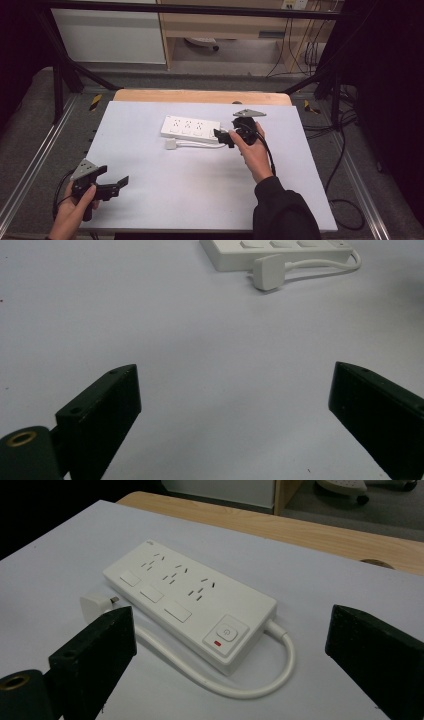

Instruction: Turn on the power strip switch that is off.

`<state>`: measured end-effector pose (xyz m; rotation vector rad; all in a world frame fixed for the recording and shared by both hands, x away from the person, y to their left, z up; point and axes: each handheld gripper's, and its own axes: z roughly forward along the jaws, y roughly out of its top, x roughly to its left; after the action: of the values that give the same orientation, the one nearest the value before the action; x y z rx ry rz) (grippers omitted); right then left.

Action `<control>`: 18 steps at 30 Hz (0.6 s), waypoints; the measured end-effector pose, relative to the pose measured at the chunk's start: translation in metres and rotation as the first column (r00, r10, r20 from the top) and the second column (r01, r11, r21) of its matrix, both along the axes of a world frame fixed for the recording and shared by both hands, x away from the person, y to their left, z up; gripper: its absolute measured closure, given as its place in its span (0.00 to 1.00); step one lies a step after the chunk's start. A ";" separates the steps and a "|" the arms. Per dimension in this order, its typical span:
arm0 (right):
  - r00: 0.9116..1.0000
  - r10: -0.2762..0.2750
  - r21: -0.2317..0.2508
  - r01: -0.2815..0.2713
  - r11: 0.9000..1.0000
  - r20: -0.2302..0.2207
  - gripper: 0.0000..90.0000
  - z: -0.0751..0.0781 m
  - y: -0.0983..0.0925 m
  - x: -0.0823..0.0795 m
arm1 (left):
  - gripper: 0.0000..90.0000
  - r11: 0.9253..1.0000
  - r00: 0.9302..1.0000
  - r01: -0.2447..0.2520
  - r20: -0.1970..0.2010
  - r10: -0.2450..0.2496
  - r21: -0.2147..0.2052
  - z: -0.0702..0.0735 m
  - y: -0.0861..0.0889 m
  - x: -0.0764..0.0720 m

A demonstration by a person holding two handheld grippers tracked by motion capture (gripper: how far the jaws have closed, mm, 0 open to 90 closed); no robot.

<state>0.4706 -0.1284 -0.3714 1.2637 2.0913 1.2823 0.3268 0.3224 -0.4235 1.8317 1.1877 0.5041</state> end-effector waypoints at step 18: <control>0.998 -0.021 0.052 0.017 0.998 0.061 0.07 -0.005 -0.063 -0.057 | 0.07 1.000 1.000 0.000 0.005 0.000 -0.004 0.000 0.002 -0.001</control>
<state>0.4132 -0.1919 -0.3761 1.2461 2.0110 1.3577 0.3255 0.3241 -0.4232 1.8258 1.1849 0.5049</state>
